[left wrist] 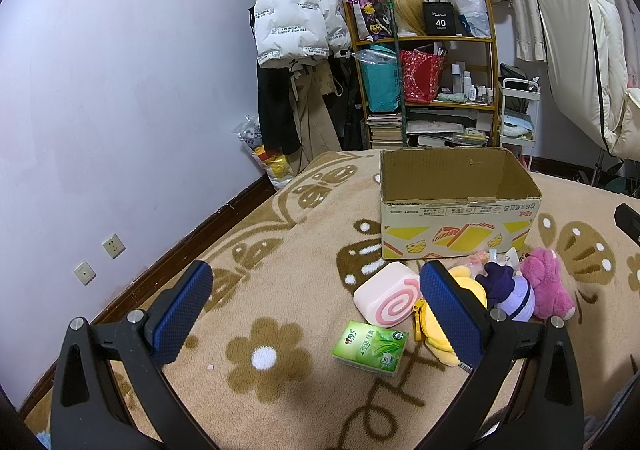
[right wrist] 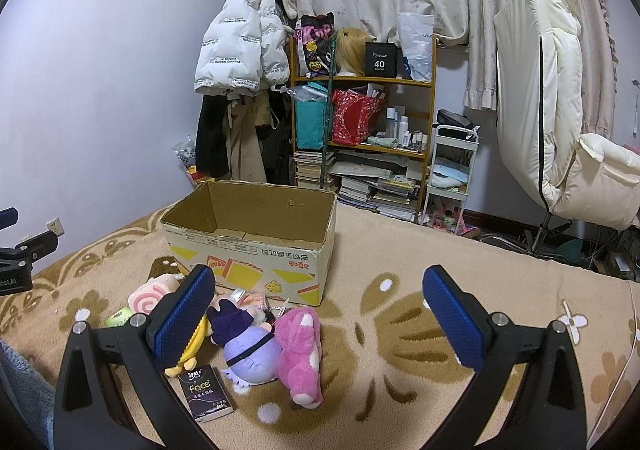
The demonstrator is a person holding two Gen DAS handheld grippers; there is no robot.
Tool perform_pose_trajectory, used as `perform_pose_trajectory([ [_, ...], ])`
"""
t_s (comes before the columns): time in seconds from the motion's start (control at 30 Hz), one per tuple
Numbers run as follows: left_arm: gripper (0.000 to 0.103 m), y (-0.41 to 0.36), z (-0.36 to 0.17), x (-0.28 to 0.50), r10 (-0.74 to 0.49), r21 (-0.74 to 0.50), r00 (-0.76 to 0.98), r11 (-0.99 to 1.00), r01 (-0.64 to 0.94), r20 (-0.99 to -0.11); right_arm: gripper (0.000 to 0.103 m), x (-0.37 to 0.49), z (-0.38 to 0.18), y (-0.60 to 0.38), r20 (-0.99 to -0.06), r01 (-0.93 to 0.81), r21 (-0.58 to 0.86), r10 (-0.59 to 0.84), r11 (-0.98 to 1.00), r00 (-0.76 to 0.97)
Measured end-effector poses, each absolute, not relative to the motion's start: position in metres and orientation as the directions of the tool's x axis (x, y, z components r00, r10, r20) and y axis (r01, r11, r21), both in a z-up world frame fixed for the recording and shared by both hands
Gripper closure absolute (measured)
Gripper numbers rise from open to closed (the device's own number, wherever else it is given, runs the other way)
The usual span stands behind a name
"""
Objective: Organize soft objects
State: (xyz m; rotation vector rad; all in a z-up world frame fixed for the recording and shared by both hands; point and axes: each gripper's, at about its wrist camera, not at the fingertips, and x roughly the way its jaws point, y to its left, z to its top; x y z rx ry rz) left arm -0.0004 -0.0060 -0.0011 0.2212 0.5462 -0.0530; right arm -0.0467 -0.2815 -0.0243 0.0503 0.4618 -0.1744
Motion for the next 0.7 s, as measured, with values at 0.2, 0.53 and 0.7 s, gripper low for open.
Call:
perform_pose_trajectory([
  [0.2,0.001,-0.0060,-0.0012,-0.0004,0.009,0.195,0.854,0.975,0.109,-0.520,0.000,-0.0465,-0.0244,-0.2814,-0.448,0.178,0.008,-0.156,0.984,0.880],
  [0.53,0.001,-0.0062,-0.0012,-0.0004,0.009,0.195,0.853,0.975,0.108,-0.521,0.000,-0.0463,-0.0248,-0.2810,-0.448,0.178,0.009,-0.155,0.984,0.880],
  [0.7,0.001,-0.0058,-0.0016,-0.0025,0.007,0.196,0.851,0.974,0.112,-0.525,0.000,-0.0459,-0.0252,-0.2811,-0.449,0.178,0.008,-0.156,0.984,0.880],
])
